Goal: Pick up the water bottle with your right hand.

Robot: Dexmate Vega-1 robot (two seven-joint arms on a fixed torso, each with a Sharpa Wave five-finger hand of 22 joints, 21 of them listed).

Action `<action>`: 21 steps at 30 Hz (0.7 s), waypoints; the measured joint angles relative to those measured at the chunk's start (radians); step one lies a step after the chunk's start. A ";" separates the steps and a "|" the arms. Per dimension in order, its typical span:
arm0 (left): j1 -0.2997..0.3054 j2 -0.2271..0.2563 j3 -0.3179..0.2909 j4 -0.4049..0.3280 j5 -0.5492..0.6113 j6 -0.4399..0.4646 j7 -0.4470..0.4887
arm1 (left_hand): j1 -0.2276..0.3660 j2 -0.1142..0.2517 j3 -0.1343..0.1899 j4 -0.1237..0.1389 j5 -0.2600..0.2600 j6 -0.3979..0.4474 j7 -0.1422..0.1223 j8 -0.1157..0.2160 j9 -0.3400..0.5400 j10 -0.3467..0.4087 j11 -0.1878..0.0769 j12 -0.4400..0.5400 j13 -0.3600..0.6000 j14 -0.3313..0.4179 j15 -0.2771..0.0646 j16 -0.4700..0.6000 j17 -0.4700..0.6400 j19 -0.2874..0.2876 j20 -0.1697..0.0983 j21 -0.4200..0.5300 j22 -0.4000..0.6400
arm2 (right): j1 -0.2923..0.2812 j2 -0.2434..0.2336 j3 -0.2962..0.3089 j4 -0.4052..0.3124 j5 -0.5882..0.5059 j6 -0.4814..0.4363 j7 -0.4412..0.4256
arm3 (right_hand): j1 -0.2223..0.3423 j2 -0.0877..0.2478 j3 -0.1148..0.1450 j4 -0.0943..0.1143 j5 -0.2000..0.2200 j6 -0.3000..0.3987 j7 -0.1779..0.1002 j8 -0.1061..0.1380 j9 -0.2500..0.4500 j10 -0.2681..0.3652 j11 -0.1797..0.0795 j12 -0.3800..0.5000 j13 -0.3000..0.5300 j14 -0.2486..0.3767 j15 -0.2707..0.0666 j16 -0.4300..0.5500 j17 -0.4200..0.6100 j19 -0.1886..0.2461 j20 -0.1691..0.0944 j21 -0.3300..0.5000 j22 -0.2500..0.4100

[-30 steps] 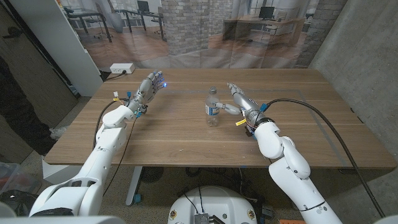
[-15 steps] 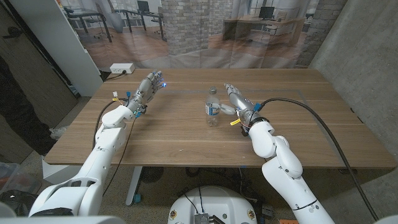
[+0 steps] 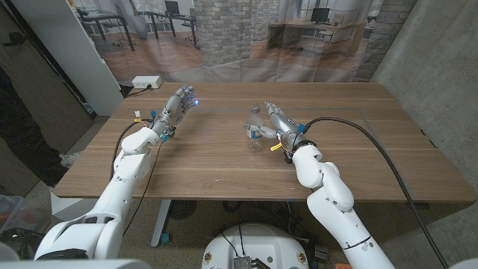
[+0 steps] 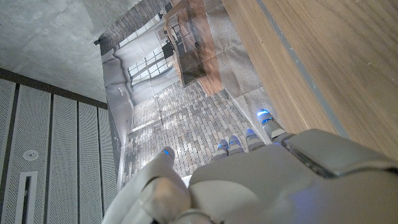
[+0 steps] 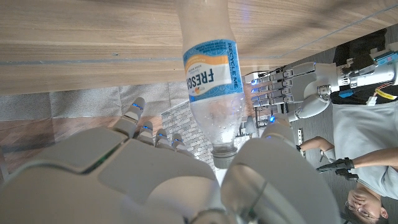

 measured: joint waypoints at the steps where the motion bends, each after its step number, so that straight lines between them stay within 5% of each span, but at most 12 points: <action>1: 0.000 0.000 0.000 0.000 0.000 0.000 0.000 | 0.000 0.000 0.000 0.000 0.000 0.000 0.000 0.000 0.000 0.000 0.000 0.000 0.000 0.000 0.000 0.000 0.000 0.000 0.000 0.000 0.000 | 0.008 0.006 -0.007 0.012 -0.002 -0.001 -0.001 | 0.004 -0.004 -0.001 0.001 0.000 0.000 0.000 0.000 0.000 0.000 0.000 0.000 0.000 0.002 -0.002 0.000 0.000 0.000 0.000 0.000 0.000; 21: -0.024 -0.002 -0.008 0.044 0.006 -0.014 -0.016 | 0.004 0.004 0.000 0.000 0.000 0.000 0.000 0.000 0.000 0.000 0.000 0.000 0.000 0.000 0.000 0.000 0.000 0.000 0.000 -0.007 0.000 | 0.051 0.034 -0.035 0.081 -0.023 -0.024 -0.029 | 0.021 -0.011 -0.009 -0.007 0.012 0.000 0.000 0.008 0.000 0.000 0.000 0.000 0.000 0.002 -0.002 0.000 -0.003 0.005 -0.005 0.000 0.000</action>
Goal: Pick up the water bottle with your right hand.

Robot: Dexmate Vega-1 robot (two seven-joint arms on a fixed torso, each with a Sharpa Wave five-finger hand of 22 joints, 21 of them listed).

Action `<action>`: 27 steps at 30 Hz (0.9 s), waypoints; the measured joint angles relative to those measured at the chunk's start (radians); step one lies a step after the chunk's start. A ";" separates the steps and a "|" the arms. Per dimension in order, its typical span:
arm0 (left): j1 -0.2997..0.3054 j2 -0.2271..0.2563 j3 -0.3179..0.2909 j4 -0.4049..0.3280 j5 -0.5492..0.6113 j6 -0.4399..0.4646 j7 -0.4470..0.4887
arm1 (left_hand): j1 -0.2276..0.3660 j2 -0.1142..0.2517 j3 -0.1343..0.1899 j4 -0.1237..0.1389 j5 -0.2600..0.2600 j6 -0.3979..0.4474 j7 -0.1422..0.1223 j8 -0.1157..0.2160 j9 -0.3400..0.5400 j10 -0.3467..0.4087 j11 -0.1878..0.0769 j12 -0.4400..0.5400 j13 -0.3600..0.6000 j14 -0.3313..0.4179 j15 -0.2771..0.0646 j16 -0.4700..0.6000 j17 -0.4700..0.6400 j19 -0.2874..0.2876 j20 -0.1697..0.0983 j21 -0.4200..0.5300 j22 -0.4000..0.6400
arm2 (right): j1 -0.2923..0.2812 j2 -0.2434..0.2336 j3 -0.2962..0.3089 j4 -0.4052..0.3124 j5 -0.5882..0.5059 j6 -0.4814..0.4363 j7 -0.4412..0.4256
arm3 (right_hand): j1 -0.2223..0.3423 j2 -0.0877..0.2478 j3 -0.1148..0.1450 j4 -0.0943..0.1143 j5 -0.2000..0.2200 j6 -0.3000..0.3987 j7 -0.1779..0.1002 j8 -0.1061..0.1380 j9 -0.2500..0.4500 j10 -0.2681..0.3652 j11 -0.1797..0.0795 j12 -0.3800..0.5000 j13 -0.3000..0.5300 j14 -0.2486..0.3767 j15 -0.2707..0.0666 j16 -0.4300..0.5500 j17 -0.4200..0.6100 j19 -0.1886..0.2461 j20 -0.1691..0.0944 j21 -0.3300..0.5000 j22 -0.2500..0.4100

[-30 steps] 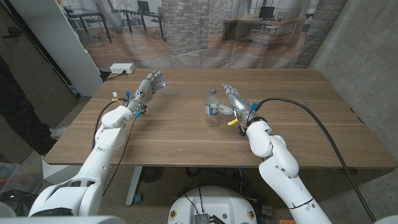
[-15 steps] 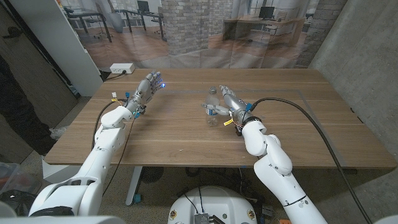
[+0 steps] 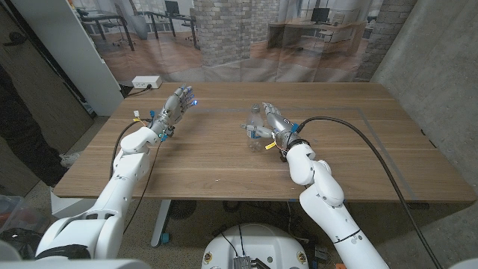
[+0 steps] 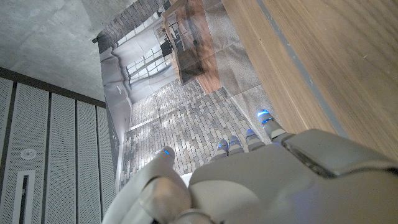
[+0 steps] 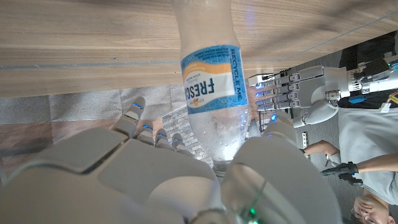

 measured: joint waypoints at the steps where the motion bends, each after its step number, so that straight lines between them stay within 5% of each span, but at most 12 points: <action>1: -0.002 0.000 -0.001 0.003 0.001 -0.001 -0.001 | 0.000 0.000 0.000 0.000 0.000 0.000 0.000 0.000 0.000 0.000 0.000 0.000 0.000 0.000 0.000 0.000 0.000 0.000 0.000 -0.002 0.000 | 0.002 0.002 -0.001 0.004 0.000 -0.001 -0.001 | 0.000 0.000 0.000 0.000 0.000 0.000 0.000 0.000 0.000 0.000 0.000 0.000 0.000 0.000 0.000 0.000 0.000 0.000 0.000 0.000 0.000; 27: -0.028 -0.007 -0.011 0.048 0.012 -0.009 -0.012 | 0.000 0.000 -0.006 0.000 0.006 0.000 0.000 0.000 0.000 0.000 0.000 0.000 0.000 0.000 0.000 0.000 0.000 -0.004 0.004 -0.008 0.000 | 0.029 0.032 -0.019 0.078 0.038 0.004 -0.096 | 0.066 -0.005 -0.022 -0.022 0.026 0.031 -0.002 0.015 0.005 0.041 -0.016 0.019 0.000 0.058 -0.025 0.012 0.000 0.073 -0.002 0.014 0.000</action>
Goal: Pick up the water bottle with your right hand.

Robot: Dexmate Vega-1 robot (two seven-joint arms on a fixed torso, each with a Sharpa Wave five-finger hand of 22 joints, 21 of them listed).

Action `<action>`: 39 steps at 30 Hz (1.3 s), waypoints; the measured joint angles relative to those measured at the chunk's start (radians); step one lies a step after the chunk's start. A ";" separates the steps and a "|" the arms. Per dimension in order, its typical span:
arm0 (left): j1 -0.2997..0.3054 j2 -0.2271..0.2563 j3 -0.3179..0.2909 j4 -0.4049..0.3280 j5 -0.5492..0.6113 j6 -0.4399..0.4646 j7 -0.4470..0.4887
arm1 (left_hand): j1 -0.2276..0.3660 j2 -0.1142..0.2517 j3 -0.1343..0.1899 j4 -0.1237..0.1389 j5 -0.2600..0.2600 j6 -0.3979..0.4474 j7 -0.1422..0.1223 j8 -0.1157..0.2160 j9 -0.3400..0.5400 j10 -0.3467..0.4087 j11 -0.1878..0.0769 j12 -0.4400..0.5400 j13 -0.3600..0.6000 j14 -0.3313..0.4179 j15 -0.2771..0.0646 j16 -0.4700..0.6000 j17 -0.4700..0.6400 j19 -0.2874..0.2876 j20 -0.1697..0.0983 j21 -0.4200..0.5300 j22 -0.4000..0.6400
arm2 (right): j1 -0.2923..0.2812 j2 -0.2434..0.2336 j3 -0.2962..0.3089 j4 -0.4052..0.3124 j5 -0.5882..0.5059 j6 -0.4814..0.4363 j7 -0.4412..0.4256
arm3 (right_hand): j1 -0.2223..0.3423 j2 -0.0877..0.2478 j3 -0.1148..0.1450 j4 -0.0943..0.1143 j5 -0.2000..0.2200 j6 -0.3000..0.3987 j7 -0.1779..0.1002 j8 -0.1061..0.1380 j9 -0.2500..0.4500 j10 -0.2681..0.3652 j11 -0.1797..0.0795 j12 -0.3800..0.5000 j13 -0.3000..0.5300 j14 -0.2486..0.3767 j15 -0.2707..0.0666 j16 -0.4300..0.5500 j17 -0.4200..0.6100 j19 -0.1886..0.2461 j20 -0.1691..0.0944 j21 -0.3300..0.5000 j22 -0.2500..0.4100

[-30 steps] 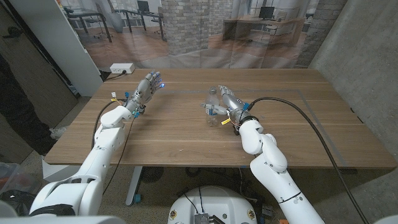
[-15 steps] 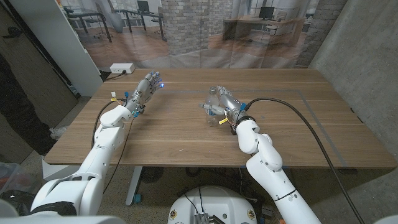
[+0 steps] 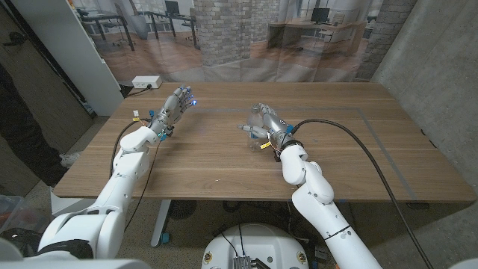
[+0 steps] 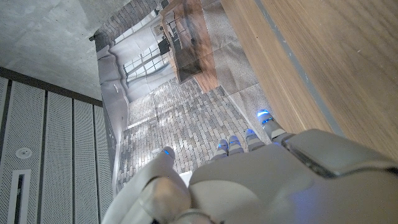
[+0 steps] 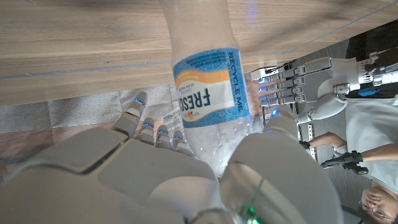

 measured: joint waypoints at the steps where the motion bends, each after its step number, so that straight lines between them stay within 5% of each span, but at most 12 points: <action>1: -0.001 0.000 0.000 0.002 0.000 0.000 0.000 | 0.000 0.000 0.000 0.000 0.000 0.000 0.000 0.000 0.000 0.000 0.000 0.000 0.000 0.000 0.000 0.000 0.000 0.000 0.000 -0.003 0.000 | 0.000 0.000 0.000 0.000 0.002 0.000 -0.005 | 0.000 0.000 0.000 0.000 0.004 0.000 0.000 0.000 0.000 0.000 0.000 0.000 0.000 0.000 0.000 0.000 0.000 0.000 0.000 0.000 0.000; 5: -0.004 -0.001 -0.001 0.006 0.004 -0.002 -0.005 | 0.000 0.000 0.000 0.000 0.000 0.000 0.000 0.000 0.000 0.000 0.000 0.000 0.000 0.000 0.000 0.000 0.000 0.000 0.000 -0.004 0.000 | 0.013 0.014 -0.003 0.040 0.009 -0.001 -0.025 | 0.026 0.005 -0.003 -0.003 0.008 0.017 0.000 0.006 0.000 0.008 -0.008 0.000 0.000 0.014 -0.007 0.000 0.000 0.004 -0.003 0.000 0.000; 13: -0.009 -0.001 -0.003 0.012 0.009 -0.003 -0.009 | 0.000 0.000 0.000 0.000 0.000 0.000 0.000 0.000 0.000 0.000 0.000 0.000 0.000 0.000 0.000 0.000 0.000 0.000 0.000 -0.004 0.000 | 0.018 0.019 -0.005 0.067 0.022 0.004 -0.066 | 0.120 0.030 0.006 -0.014 0.029 0.094 -0.008 0.029 0.000 0.069 -0.033 0.008 0.000 0.072 -0.039 0.008 0.000 0.082 -0.007 0.008 0.000; 17: -0.010 -0.002 -0.004 0.014 0.011 -0.003 -0.011 | 0.000 0.000 0.000 0.000 0.000 0.000 0.000 0.000 0.000 0.000 0.000 0.000 0.000 0.000 0.000 0.000 0.000 0.000 0.000 -0.004 0.000 | 0.020 0.017 -0.005 0.076 0.034 0.016 -0.077 | 0.180 0.051 0.010 -0.018 0.036 0.164 -0.045 0.048 0.005 0.087 -0.051 0.008 0.000 0.086 -0.051 0.008 0.000 0.100 -0.007 0.008 0.000; 25: -0.014 -0.003 -0.006 0.021 0.012 -0.003 -0.012 | 0.000 0.000 -0.003 -0.003 0.000 0.000 0.000 0.000 0.000 0.000 0.000 0.000 0.000 0.000 0.000 0.000 0.000 0.000 0.000 -0.004 0.000 | 0.021 0.012 -0.005 0.080 0.044 0.040 -0.100 | 0.290 0.124 0.023 -0.005 0.040 0.391 -0.162 0.101 0.002 0.155 -0.105 0.016 0.000 0.120 -0.084 0.003 0.000 0.117 -0.005 -0.008 0.000; 30: -0.019 -0.004 -0.007 0.029 0.014 -0.007 -0.017 | 0.000 0.000 -0.002 -0.003 0.000 0.000 0.000 0.000 0.000 0.000 0.000 0.000 0.000 0.000 0.000 0.000 0.000 0.000 0.000 -0.004 0.000 | 0.023 0.000 -0.005 0.092 0.048 0.057 -0.124 | 0.355 0.187 0.045 -0.003 0.024 0.500 -0.177 0.113 -0.001 0.228 -0.120 0.030 0.000 0.164 -0.096 0.004 0.000 0.153 0.006 -0.008 0.000; 39: -0.031 -0.007 -0.010 0.049 0.019 -0.014 -0.021 | 0.000 0.000 -0.002 -0.003 0.000 0.000 0.000 0.000 0.000 0.000 0.000 0.000 0.000 0.000 0.000 0.000 0.000 0.000 0.000 -0.011 0.000 | 0.028 -0.005 0.006 0.105 0.083 0.094 -0.138 | 0.516 0.264 0.099 -0.021 -0.058 0.594 -0.164 0.094 -0.002 0.398 -0.141 0.047 0.004 0.346 -0.151 0.042 0.000 0.337 -0.020 0.027 0.000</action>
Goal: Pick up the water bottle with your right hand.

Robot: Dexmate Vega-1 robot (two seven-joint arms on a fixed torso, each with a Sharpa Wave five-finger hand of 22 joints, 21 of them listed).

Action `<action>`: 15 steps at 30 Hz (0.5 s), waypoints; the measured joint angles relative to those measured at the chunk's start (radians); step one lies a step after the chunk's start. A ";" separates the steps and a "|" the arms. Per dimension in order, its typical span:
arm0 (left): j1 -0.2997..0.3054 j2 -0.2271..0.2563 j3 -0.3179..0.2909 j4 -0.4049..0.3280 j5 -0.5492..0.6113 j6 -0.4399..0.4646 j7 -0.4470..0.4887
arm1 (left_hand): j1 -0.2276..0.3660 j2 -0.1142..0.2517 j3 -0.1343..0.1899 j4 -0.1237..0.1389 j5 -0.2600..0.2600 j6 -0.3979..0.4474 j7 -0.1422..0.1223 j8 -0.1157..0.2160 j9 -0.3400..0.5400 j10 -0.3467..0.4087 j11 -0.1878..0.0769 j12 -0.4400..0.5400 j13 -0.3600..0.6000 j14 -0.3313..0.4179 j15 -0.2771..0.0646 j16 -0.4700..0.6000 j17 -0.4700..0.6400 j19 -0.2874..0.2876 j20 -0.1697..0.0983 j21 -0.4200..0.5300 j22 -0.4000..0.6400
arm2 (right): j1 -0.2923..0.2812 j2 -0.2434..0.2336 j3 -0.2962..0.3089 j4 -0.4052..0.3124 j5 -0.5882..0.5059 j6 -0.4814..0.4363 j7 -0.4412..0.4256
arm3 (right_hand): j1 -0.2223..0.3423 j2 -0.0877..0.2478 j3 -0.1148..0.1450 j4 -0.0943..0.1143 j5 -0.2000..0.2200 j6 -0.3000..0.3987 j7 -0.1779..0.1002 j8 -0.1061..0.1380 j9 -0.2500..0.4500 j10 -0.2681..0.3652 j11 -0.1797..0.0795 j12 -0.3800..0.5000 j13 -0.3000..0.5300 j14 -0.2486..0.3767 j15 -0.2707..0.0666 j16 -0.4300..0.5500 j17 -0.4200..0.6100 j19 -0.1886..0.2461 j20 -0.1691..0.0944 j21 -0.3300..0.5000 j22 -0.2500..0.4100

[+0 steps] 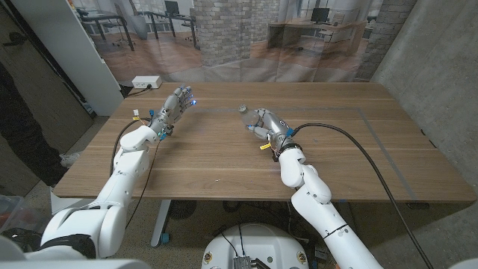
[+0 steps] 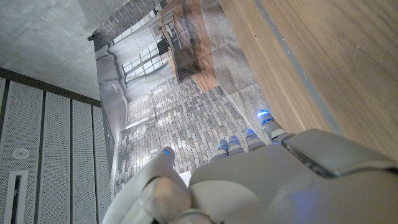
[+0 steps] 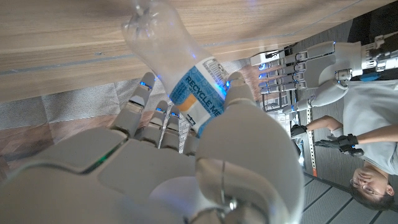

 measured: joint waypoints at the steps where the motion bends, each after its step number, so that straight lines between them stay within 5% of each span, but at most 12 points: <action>1: 0.000 0.000 0.000 0.000 0.000 0.000 0.000 | 0.000 0.000 0.000 0.000 0.000 0.000 0.000 0.000 0.000 0.000 0.000 0.000 0.000 0.000 0.000 0.000 0.000 0.000 0.000 0.000 0.000 | 0.000 0.000 0.000 0.000 0.003 0.002 0.000 | 0.020 0.004 0.006 -0.002 -0.013 0.010 0.007 -0.001 0.001 0.024 -0.005 0.006 0.002 0.031 -0.011 0.007 0.001 0.034 -0.007 0.006 0.000; 4: -0.007 -0.002 -0.001 0.011 0.002 -0.002 -0.002 | 0.000 0.000 -0.004 0.004 0.000 0.000 0.000 0.000 0.000 0.000 0.000 0.000 0.000 0.000 0.000 0.000 0.000 0.000 0.000 0.000 0.000 | 0.003 -0.001 0.007 0.008 0.027 0.025 -0.004 | 0.062 0.001 0.025 -0.005 -0.046 0.021 0.018 -0.015 0.008 0.083 -0.012 0.008 0.005 0.109 -0.021 0.029 0.008 0.120 -0.038 0.023 -0.001; 11: -0.023 -0.006 -0.005 0.040 0.006 -0.011 -0.006 | 0.000 0.000 -0.004 0.004 0.000 0.000 0.000 0.000 0.000 0.000 0.000 0.000 0.000 0.000 0.000 0.000 0.000 0.000 0.000 -0.003 0.000 | 0.013 -0.003 0.016 0.025 0.062 0.062 -0.017 | 0.099 -0.036 0.088 0.003 -0.086 0.061 0.020 -0.023 0.012 0.181 -0.022 0.023 0.015 0.254 -0.025 0.089 0.033 0.145 -0.017 0.071 0.011; 15: -0.029 -0.008 -0.007 0.052 0.009 -0.016 -0.008 | 0.000 0.000 -0.004 0.004 0.000 0.000 0.000 0.000 0.000 0.000 0.000 0.000 0.000 0.000 0.000 0.000 0.000 0.000 0.000 -0.004 0.000 | 0.020 -0.004 0.020 0.041 0.080 0.088 -0.029 | 0.103 -0.041 0.089 0.002 -0.106 0.097 0.025 -0.024 0.012 0.245 -0.018 0.036 0.027 0.344 -0.013 0.143 0.061 0.202 -0.021 0.114 0.023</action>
